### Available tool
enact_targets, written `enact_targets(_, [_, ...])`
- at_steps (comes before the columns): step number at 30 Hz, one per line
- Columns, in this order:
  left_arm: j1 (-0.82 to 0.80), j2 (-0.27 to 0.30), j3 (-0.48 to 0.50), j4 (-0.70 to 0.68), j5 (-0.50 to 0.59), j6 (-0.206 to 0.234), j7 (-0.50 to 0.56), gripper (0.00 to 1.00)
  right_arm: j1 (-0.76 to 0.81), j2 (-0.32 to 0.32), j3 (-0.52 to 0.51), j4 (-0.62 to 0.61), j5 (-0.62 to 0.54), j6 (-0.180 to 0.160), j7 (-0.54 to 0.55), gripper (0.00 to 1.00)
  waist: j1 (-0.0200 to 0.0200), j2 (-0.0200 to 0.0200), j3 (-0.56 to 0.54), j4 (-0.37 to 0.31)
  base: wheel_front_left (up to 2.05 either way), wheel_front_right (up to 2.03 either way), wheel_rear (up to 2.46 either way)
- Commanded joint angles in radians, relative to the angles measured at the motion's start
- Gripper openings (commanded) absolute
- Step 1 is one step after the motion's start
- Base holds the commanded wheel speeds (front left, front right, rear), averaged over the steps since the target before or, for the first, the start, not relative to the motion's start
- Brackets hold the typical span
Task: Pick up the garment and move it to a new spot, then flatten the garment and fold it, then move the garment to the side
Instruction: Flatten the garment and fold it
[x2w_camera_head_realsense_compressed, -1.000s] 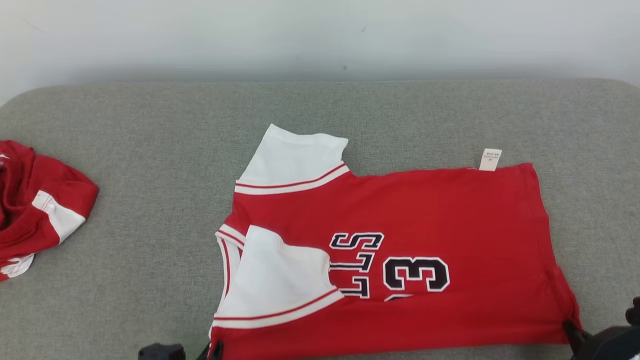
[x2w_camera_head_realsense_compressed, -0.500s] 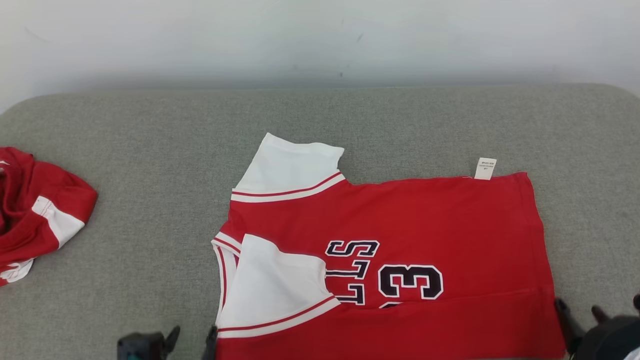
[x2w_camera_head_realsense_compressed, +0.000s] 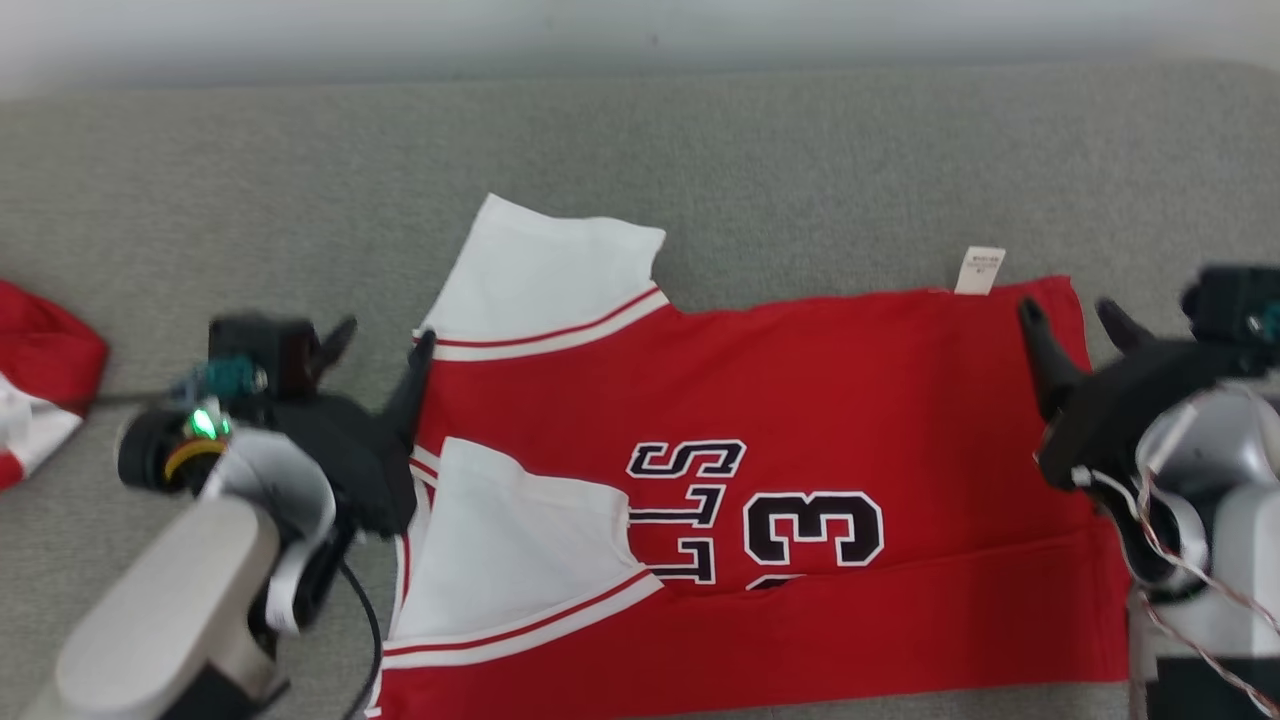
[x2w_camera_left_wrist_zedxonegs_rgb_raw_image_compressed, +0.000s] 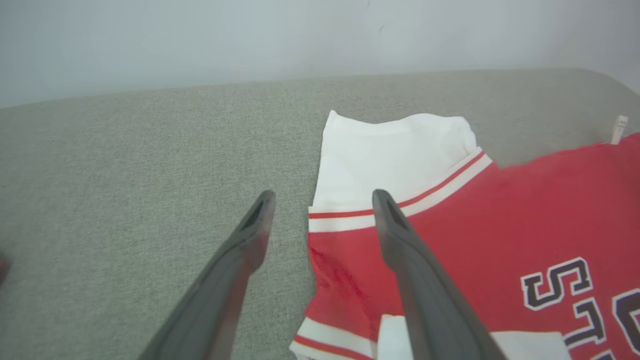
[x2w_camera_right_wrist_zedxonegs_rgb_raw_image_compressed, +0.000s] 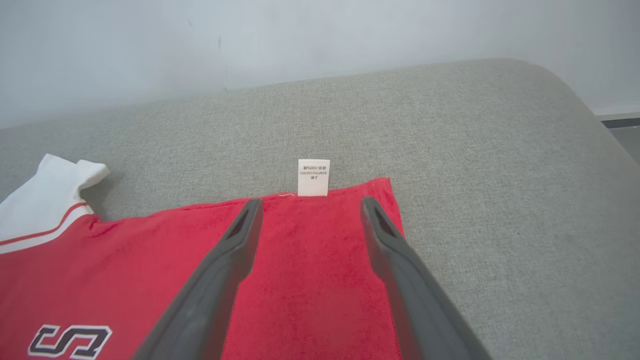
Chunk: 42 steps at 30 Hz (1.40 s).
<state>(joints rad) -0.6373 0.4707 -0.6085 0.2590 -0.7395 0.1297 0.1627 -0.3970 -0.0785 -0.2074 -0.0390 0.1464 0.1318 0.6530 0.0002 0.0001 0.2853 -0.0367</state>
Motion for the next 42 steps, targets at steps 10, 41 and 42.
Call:
enact_targets(10, [-0.308, -0.005, -0.033, 0.254, 0.050, -0.116, 0.081, 1.00, -0.237, -0.034, 0.147, 0.184, 0.014, -0.002, -0.091, 1.00, -0.0002, -0.0001, 0.195, -0.161, 0.00, 0.00, 0.00])
enact_targets(41, [-0.484, 0.029, -0.100, 0.468, 0.090, -0.126, 0.259, 0.42, -0.297, -0.063, 0.209, 0.291, 0.027, -0.002, -0.150, 1.00, -0.0002, -0.0001, 0.231, -0.204, 0.00, 0.00, 0.00])
enact_targets(42, [-0.484, 0.030, -0.101, 0.467, 0.090, -0.132, 0.266, 0.03, -0.299, -0.065, 0.211, 0.292, 0.026, -0.002, -0.148, 1.00, -0.0002, -0.0001, 0.235, -0.206, 0.00, 0.00, 0.00])
